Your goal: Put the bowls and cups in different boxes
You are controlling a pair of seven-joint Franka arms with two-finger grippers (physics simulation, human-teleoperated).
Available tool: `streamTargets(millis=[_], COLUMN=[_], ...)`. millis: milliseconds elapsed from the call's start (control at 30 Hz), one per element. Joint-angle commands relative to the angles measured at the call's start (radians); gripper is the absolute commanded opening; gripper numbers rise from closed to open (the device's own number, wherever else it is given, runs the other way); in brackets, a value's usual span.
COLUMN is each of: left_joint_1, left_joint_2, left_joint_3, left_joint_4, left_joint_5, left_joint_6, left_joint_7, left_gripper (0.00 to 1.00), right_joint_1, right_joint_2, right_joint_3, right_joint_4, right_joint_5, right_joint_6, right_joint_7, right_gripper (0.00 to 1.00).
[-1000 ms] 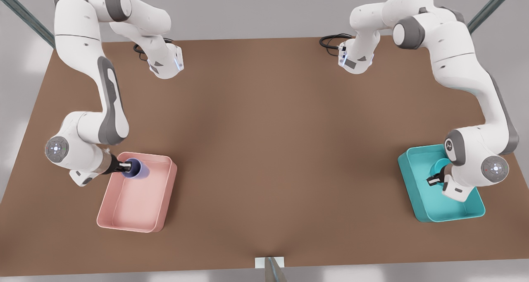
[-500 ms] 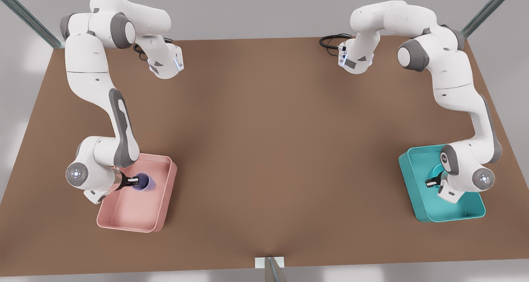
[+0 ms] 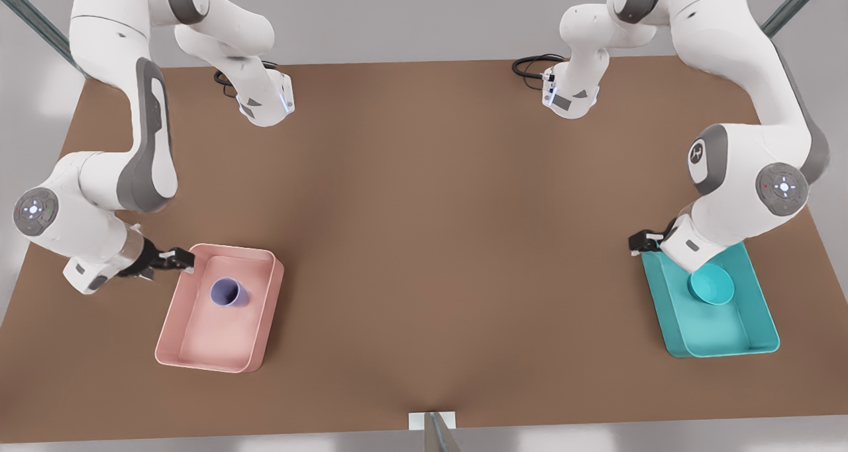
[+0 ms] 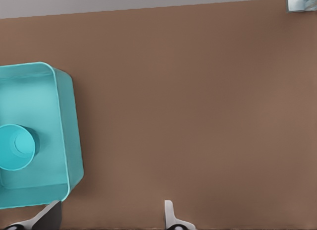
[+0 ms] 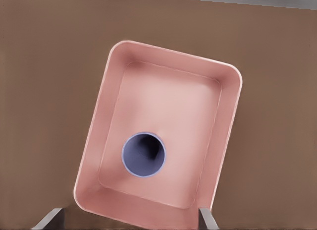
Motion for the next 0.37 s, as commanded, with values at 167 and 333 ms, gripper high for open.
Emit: streamTargets(millis=[167, 333], left_joint_1=[0.005, 0.010], left_joint_2=[-0.054, -0.049], left_joint_3=[-0.067, -0.064], left_joint_4=[0.002, 0.002], left_joint_5=[0.021, 0.012], left_joint_6=[-0.354, -0.362], left_joint_7=[-0.167, -0.166], left_gripper=[1.00, 1.00], right_joint_1=[0.016, 0.017], right_joint_2=[-0.161, -0.182], right_joint_3=[0.015, 0.014], right_joint_4=[0.055, 0.029], right_joint_5=[-0.099, -0.099], right_joint_6=[-0.452, -0.448], right_joint_7=[0.127, 0.127], right_gripper=[1.00, 1.00])
